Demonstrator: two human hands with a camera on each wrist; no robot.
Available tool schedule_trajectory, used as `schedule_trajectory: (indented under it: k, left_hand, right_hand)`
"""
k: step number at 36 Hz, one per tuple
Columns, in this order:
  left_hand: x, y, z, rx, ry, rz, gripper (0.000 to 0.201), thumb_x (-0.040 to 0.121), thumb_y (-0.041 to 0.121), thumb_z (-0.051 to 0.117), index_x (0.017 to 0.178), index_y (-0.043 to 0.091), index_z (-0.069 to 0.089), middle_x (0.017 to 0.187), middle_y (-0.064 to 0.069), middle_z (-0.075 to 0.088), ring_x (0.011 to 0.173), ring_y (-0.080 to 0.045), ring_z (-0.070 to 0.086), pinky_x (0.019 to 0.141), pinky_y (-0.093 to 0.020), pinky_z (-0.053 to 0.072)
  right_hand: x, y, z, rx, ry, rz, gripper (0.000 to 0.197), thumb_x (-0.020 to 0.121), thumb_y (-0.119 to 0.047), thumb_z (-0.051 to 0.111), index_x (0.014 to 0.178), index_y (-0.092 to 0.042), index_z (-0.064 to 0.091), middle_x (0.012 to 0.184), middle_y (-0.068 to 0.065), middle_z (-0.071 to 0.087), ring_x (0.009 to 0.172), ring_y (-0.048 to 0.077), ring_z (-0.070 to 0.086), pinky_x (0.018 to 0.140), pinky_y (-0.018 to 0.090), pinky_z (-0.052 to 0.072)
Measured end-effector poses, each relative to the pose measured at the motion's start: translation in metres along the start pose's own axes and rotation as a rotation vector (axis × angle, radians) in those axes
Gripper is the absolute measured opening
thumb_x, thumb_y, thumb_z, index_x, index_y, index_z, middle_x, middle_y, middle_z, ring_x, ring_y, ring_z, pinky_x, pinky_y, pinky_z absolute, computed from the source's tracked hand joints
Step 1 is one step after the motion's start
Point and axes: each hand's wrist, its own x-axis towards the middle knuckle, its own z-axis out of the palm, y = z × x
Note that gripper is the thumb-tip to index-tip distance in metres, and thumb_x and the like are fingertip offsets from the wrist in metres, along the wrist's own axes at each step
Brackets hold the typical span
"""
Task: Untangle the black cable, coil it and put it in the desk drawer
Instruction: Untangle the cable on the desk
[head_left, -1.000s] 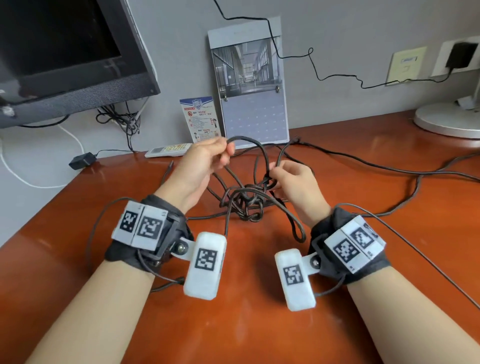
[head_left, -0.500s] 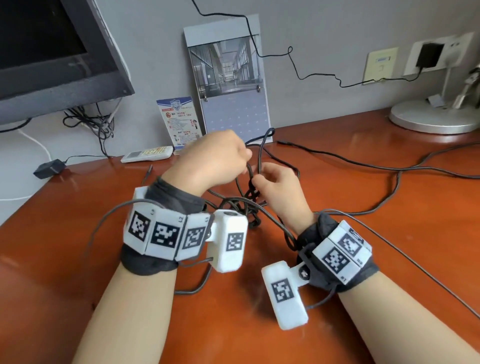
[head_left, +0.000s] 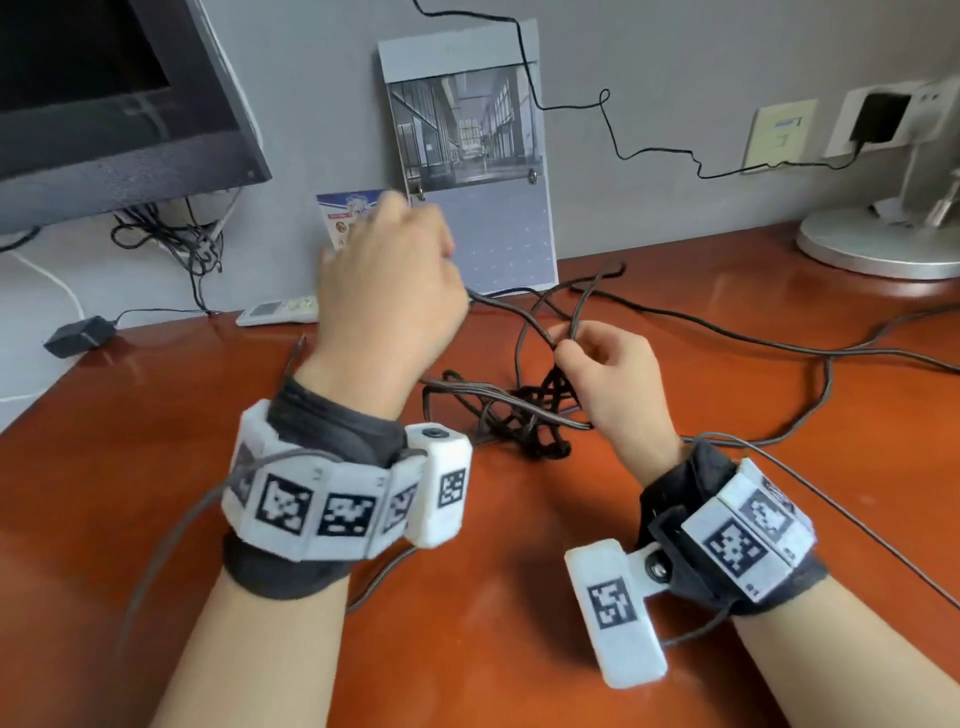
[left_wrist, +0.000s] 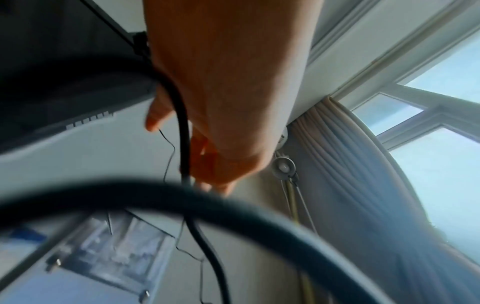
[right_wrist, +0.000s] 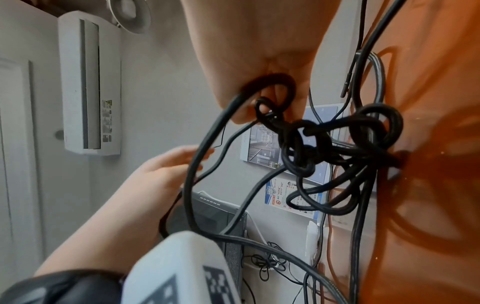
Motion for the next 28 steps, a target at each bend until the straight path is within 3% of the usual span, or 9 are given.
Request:
schedule_trajectory:
  k: [4, 9, 12, 14, 19, 22, 25, 27, 28]
  left_hand:
    - [-0.004, 0.014, 0.019, 0.210, -0.121, 0.367, 0.039, 0.088, 0.005, 0.044, 0.119, 0.024, 0.058, 0.124, 0.004, 0.053, 0.127, -0.020, 0.036, 0.111, -0.050, 0.014]
    - [-0.009, 0.021, 0.037, 0.363, -0.237, 0.359, 0.036, 0.095, 0.016, 0.043, 0.130, 0.022, 0.048, 0.124, 0.000, 0.058, 0.125, -0.023, 0.044, 0.110, -0.056, 0.017]
    - [-0.008, 0.019, 0.039, 0.236, -0.231, 0.345, 0.026, 0.099, 0.031, 0.038, 0.119, 0.024, 0.052, 0.112, 0.000, 0.058, 0.114, -0.026, 0.052, 0.087, -0.041, 0.036]
    - [-0.007, 0.018, 0.037, 0.117, -0.209, 0.343, 0.022, 0.099, 0.036, 0.035, 0.104, 0.026, 0.055, 0.097, 0.004, 0.053, 0.104, -0.026, 0.054, 0.072, -0.034, 0.031]
    - [0.002, 0.005, 0.022, -0.252, -0.124, 0.185, 0.029, 0.091, 0.031, 0.044, 0.064, 0.021, 0.041, 0.074, 0.003, 0.049, 0.079, -0.029, 0.049, 0.066, -0.035, 0.036]
    - [0.006, 0.000, 0.011, -0.413, -0.075, 0.052, 0.028, 0.085, 0.030, 0.045, 0.063, 0.012, 0.044, 0.064, -0.003, 0.046, 0.072, -0.029, 0.045, 0.063, -0.035, 0.034]
    - [0.012, -0.015, -0.008, -0.511, 0.162, -0.086, 0.031, 0.084, 0.025, 0.043, 0.057, 0.010, 0.036, 0.061, -0.015, 0.036, 0.068, -0.022, 0.032, 0.060, -0.037, 0.019]
    - [0.015, -0.032, -0.019, -0.512, 0.248, -0.160, 0.029, 0.082, 0.021, 0.045, 0.060, 0.004, 0.040, 0.068, -0.026, 0.038, 0.066, -0.016, 0.030, 0.060, -0.038, 0.021]
    - [0.015, -0.040, -0.021, -0.507, 0.211, -0.202, 0.029, 0.083, 0.021, 0.046, 0.063, -0.001, 0.043, 0.070, -0.025, 0.040, 0.060, -0.015, 0.031, 0.056, -0.035, 0.025]
  right_hand:
    - [-0.002, 0.000, 0.000, -0.060, 0.036, -0.108, 0.016, 0.086, -0.011, 0.053, 0.077, -0.021, 0.062, 0.058, -0.009, 0.056, 0.056, 0.006, 0.050, 0.058, 0.020, 0.043]
    - [-0.002, 0.001, -0.001, -0.052, 0.048, -0.153, 0.014, 0.086, -0.008, 0.053, 0.080, -0.017, 0.063, 0.058, -0.012, 0.051, 0.051, 0.001, 0.045, 0.053, 0.013, 0.038]
    - [-0.003, 0.000, 0.000, -0.073, 0.045, -0.184, 0.012, 0.085, -0.008, 0.053, 0.082, -0.015, 0.062, 0.060, -0.012, 0.053, 0.053, 0.001, 0.046, 0.055, 0.014, 0.038]
    - [-0.003, 0.000, 0.001, -0.082, 0.034, -0.190, 0.011, 0.085, -0.007, 0.054, 0.082, -0.014, 0.062, 0.062, -0.012, 0.054, 0.056, 0.002, 0.047, 0.059, 0.016, 0.039]
    - [0.000, 0.003, 0.000, -0.066, 0.014, -0.177, 0.015, 0.086, -0.004, 0.052, 0.083, -0.017, 0.058, 0.065, -0.012, 0.053, 0.058, 0.001, 0.047, 0.060, 0.013, 0.038]
    - [0.003, 0.006, -0.002, -0.122, 0.061, -0.173, 0.014, 0.087, -0.006, 0.051, 0.084, -0.017, 0.058, 0.065, -0.012, 0.054, 0.057, 0.003, 0.049, 0.059, 0.013, 0.038]
    - [0.010, 0.010, -0.010, -0.132, 0.131, -0.116, 0.012, 0.087, -0.008, 0.050, 0.083, -0.012, 0.061, 0.060, -0.010, 0.052, 0.049, 0.004, 0.048, 0.053, 0.014, 0.037]
    - [0.014, 0.012, -0.015, -0.123, 0.141, -0.074, 0.013, 0.088, -0.010, 0.051, 0.082, -0.005, 0.062, 0.055, -0.008, 0.049, 0.045, 0.005, 0.044, 0.050, 0.018, 0.037]
    - [0.014, 0.011, -0.016, -0.121, 0.132, -0.066, 0.014, 0.088, -0.010, 0.051, 0.082, -0.005, 0.062, 0.055, -0.008, 0.048, 0.046, 0.005, 0.044, 0.051, 0.021, 0.040]
